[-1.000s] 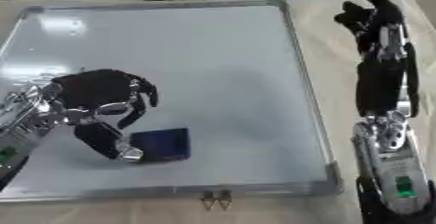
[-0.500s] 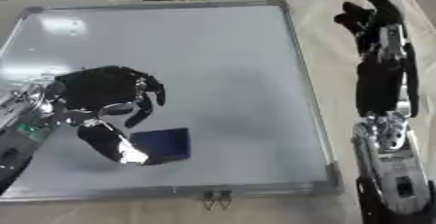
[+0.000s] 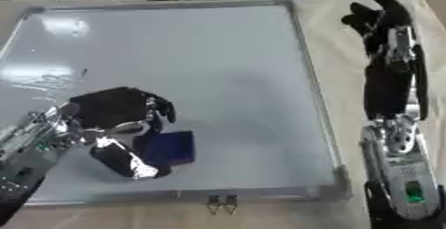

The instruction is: Wipe the whiteboard clean with a brush.

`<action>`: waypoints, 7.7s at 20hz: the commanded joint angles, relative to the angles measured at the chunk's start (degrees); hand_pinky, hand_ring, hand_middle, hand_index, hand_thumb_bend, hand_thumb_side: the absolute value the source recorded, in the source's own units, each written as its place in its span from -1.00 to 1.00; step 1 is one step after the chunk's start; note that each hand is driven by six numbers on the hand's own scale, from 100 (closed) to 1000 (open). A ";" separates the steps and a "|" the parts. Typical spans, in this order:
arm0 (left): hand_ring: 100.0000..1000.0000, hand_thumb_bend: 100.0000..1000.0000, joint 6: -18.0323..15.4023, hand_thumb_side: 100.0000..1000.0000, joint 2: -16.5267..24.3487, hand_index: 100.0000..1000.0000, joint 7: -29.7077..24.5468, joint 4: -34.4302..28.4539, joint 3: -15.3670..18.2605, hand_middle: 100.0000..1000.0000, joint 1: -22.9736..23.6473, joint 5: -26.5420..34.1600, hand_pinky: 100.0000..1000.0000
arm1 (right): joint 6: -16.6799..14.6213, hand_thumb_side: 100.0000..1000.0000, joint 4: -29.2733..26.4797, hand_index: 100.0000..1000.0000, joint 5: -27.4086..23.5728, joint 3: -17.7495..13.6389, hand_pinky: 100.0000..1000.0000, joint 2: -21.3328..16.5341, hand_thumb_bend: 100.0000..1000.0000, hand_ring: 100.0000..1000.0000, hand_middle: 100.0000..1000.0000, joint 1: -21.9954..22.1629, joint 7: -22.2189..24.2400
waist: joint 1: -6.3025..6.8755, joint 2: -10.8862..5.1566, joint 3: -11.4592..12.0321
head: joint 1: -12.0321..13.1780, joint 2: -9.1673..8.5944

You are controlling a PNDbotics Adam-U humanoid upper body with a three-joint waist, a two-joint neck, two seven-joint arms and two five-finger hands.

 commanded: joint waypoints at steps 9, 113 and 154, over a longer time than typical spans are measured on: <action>0.32 -0.47 0.76 0.09 -0.75 -0.59 2.57 1.78 0.54 0.32 0.15 -0.04 -0.03 | -0.04 1.00 -0.64 0.80 -0.37 -0.03 0.75 -0.35 -1.00 0.72 0.06 -0.32 0.33 | -0.20 -0.84 0.01 | 0.08 -0.65; -0.03 -1.00 2.68 -0.53 11.96 -0.76 1.83 1.77 12.96 -0.36 -2.00 0.91 -0.36 | -0.18 1.00 -0.64 0.80 -0.42 -0.11 0.76 -0.56 -1.00 0.72 0.06 -0.29 -0.14 | 0.04 -0.71 -0.46 | 0.69 -2.41; -0.04 -0.74 7.98 -0.28 9.32 -0.63 10.63 35.64 28.45 -0.47 -13.75 -11.53 -0.31 | -0.97 1.00 -0.64 0.79 -0.09 -0.07 0.78 -0.41 -0.92 0.73 0.03 -1.27 -0.10 | -0.62 3.59 -5.46 | 5.94 -7.58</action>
